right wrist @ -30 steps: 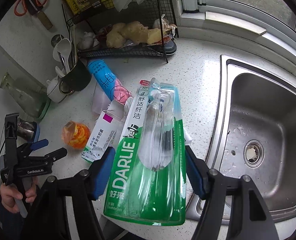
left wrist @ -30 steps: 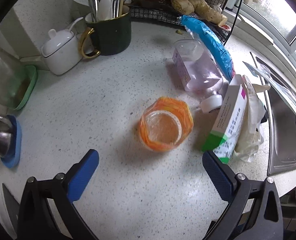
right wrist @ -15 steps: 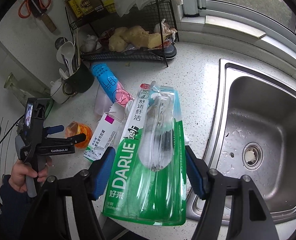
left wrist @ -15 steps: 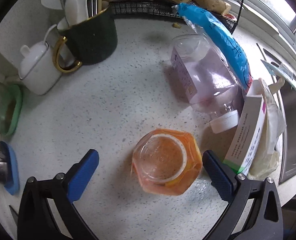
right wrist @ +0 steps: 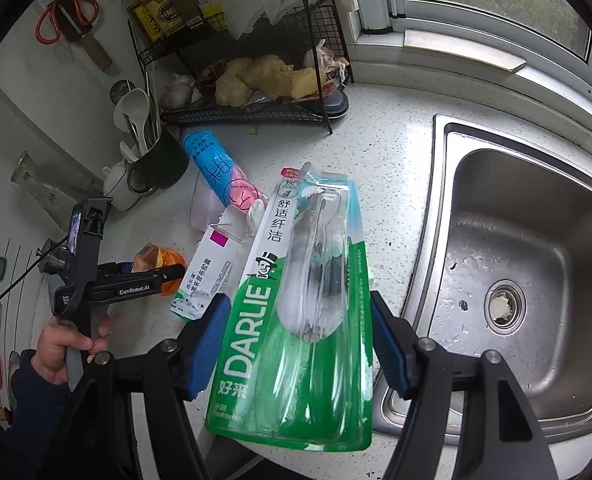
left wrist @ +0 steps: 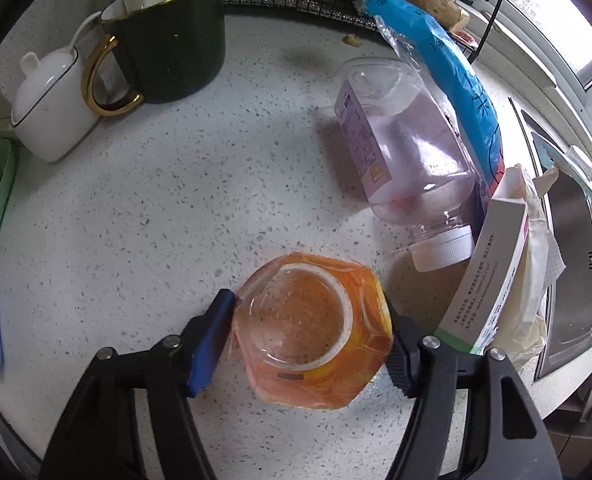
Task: Collect trash
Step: 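Lift the orange jar with the left gripper while the right gripper holds the DARLIE package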
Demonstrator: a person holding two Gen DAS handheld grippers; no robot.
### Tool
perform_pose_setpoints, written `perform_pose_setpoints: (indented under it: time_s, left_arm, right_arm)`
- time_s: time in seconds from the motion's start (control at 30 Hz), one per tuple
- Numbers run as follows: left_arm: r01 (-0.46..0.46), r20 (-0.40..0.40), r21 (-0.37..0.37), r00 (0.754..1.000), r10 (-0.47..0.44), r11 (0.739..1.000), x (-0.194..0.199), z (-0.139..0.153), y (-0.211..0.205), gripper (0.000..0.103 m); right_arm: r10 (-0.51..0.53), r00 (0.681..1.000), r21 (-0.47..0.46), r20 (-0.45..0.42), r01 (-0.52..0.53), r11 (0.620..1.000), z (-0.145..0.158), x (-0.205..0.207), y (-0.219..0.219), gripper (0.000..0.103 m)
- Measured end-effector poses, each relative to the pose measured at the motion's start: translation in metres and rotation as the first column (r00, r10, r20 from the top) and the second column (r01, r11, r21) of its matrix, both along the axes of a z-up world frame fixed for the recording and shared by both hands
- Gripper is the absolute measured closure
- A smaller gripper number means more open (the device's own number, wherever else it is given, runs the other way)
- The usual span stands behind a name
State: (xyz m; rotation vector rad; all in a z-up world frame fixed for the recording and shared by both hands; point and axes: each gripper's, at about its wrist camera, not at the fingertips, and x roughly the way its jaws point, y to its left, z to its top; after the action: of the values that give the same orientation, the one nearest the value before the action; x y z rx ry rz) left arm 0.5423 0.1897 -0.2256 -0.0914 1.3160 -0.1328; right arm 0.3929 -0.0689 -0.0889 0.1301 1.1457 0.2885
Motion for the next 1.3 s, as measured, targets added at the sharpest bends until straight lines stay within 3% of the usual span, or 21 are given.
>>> perform_pose_setpoints:
  time_s: [0.2, 0.37, 0.53, 0.83, 1.03, 1.3]
  left_arm:
    - [0.009, 0.018, 0.036, 1.0, -0.01, 0.999, -0.003, 0.005, -0.012, 0.037]
    - [0.037, 0.059, 0.031, 0.998, -0.038, 0.999, -0.02, 0.033, -0.023, 0.038]
    - [0.096, 0.112, 0.029, 0.989, -0.099, 0.995, -0.055, 0.071, -0.042, 0.038]
    - [0.188, 0.149, 0.001, 0.971, -0.186, 0.982, -0.12, 0.112, -0.085, 0.038]
    - [0.23, 0.158, -0.024, 0.962, -0.223, 0.973, -0.158, 0.123, -0.111, 0.038]
    - [0.233, 0.177, 0.008, 0.957, -0.231, 0.972, -0.216, 0.132, -0.149, 0.038]
  right_arm:
    - [0.009, 1.0, -0.019, 0.017, -0.009, 1.0, 0.006, -0.008, -0.003, 0.038]
    - [0.014, 1.0, -0.02, 0.021, -0.013, 1.0, 0.01, -0.013, -0.007, 0.038]
    - [0.047, 0.998, -0.029, 0.038, -0.046, 0.999, 0.018, -0.025, -0.008, 0.038]
    - [0.091, 0.995, -0.037, 0.039, -0.089, 0.995, 0.02, -0.054, -0.015, 0.038]
    - [0.109, 0.993, -0.014, 0.052, -0.109, 0.994, 0.027, -0.081, -0.027, 0.038]
    - [0.163, 0.984, -0.006, 0.075, -0.163, 0.987, 0.031, -0.126, -0.044, 0.038]
